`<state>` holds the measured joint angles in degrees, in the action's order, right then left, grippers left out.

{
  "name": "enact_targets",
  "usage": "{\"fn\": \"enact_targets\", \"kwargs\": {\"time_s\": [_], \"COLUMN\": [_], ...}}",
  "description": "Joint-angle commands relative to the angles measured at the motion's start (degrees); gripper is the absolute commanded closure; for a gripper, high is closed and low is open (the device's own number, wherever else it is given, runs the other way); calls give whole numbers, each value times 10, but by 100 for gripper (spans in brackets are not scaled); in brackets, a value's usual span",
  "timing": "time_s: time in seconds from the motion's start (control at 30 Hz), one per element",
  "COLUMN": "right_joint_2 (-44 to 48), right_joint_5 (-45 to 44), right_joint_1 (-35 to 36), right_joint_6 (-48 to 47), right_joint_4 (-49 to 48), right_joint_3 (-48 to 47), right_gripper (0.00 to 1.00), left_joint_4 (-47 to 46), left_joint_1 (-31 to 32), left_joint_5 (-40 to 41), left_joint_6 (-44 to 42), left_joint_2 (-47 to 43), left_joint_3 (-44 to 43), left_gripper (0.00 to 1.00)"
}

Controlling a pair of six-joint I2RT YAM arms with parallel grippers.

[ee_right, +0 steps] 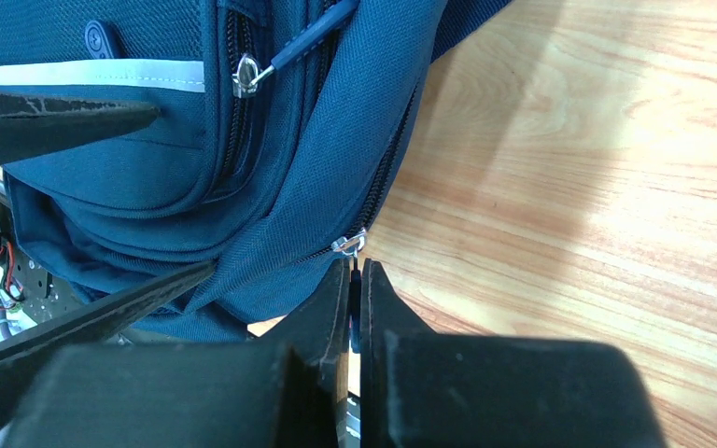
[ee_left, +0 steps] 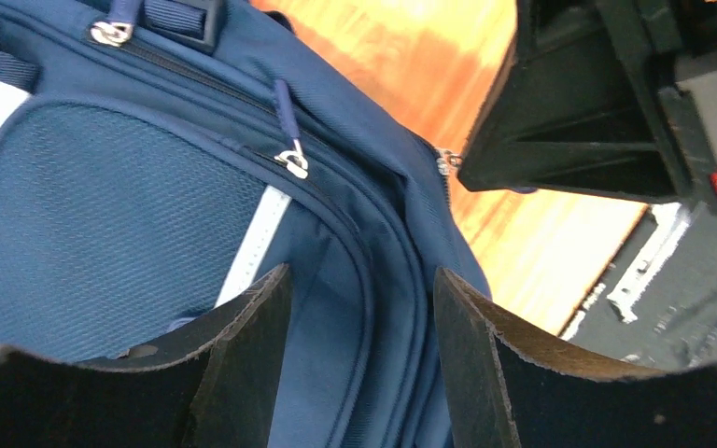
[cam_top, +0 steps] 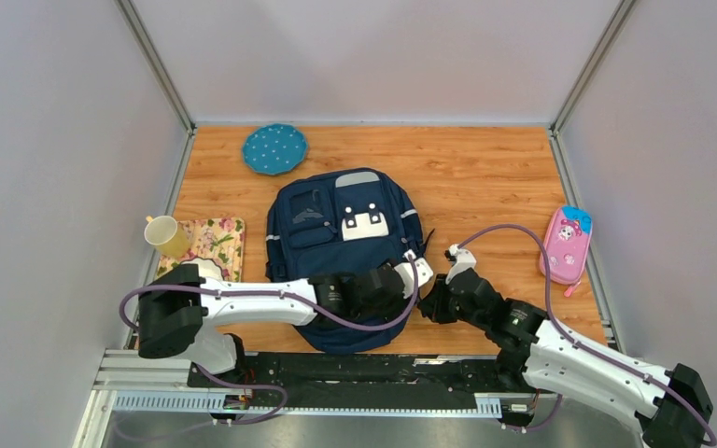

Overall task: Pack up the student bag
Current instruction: Zip the student bag at the center of the board.

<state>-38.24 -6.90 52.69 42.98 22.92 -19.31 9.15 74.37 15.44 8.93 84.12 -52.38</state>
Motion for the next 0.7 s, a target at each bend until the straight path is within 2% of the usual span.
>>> {"fn": "enact_targets", "kwargs": {"time_s": [0.0, 0.1, 0.23, 0.3, 0.4, 0.43, 0.5, 0.53, 0.63, 0.67], "right_joint_2": [18, 19, 19, 19, 18, 18, 18, 19, 18, 17], "right_joint_5": [11, 14, 20, 21, 21, 22, 22, 22, 23, 23], "right_joint_1": [0, 0, 0, 0, 0, 0, 0, 0, 0, 0], "right_joint_6": [-9, -11, -13, -16, -17, -17, -18, -18, -18, -19], "right_joint_4": [27, 27, 23, 22, 22, 21, 20, 19, 20, 21], "right_joint_3": [2, 4, 4, 2, -1, -2, -1, -1, -3, -5], "right_gripper": [100, 100, 100, 100, 100, 100, 100, 100, 100, 100], "left_joint_4": [-18, -26, 10, 23, 31, 34, 38, 39, 39, 40], "left_joint_1": [18, 19, 19, 19, 19, 19, 19, 19, 19, 19], "left_joint_5": [116, 158, 243, 276, 295, 298, 300, 300, 302, 299], "left_joint_6": [-45, -45, -29, -18, -17, -17, -17, -21, -27, -28], "left_joint_2": [20, 33, 63, 81, 96, 99, 103, 102, 96, 90], "left_joint_3": [-19, -16, -30, -37, -39, -40, -44, -46, -41, -38], "left_gripper": [35, 35, 35, 38, 51, 63, 72, 84, 100, 100]}}
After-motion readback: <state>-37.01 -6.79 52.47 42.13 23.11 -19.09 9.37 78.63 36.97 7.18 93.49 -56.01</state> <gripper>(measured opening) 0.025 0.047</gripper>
